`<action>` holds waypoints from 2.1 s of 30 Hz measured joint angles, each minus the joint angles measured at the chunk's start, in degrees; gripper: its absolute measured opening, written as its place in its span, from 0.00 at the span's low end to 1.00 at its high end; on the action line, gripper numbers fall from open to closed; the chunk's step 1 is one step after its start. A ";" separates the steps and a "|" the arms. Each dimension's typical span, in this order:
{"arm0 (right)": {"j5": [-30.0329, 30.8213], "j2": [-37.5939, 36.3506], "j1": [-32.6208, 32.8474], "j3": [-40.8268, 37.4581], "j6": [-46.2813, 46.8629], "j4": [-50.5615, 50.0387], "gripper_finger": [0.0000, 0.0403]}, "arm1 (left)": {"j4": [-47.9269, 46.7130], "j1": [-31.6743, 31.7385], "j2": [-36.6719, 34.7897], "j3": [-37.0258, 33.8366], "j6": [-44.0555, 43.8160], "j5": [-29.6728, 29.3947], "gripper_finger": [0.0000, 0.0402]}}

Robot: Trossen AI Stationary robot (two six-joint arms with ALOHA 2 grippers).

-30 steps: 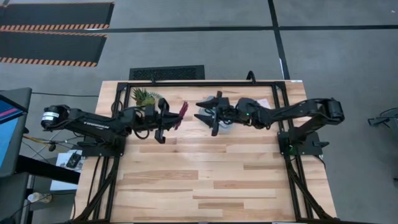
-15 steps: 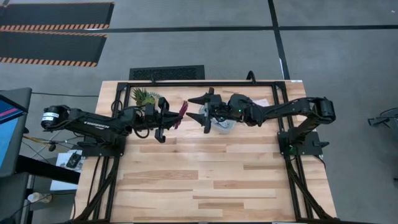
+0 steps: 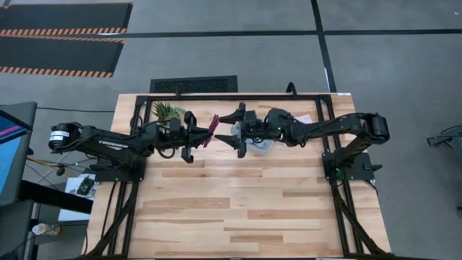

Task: Pick and place USB-C Cables
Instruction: Put the red USB cable into the grey bin

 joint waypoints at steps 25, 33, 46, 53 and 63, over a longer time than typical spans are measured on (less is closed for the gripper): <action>0.32 -0.08 -1.26 -0.02 0.58 0.73 0.77 | -0.25 0.00 0.00 0.00 2.14 -1.27 0.04; 0.32 -0.08 -1.26 -0.05 1.25 0.48 0.77 | -0.20 0.00 1.00 1.83 3.56 -1.36 0.04; 0.32 -0.08 -1.48 -0.09 1.55 -2.18 0.66 | 1.04 -0.02 7.34 3.82 2.06 0.71 0.04; 0.32 -0.08 -1.56 -0.09 1.57 -3.93 0.25 | 1.30 0.02 7.34 3.82 2.57 -0.11 0.04; 3.22 -0.13 -1.56 -0.10 2.16 -4.74 0.06 | 0.14 0.07 7.34 3.84 2.69 -0.44 0.05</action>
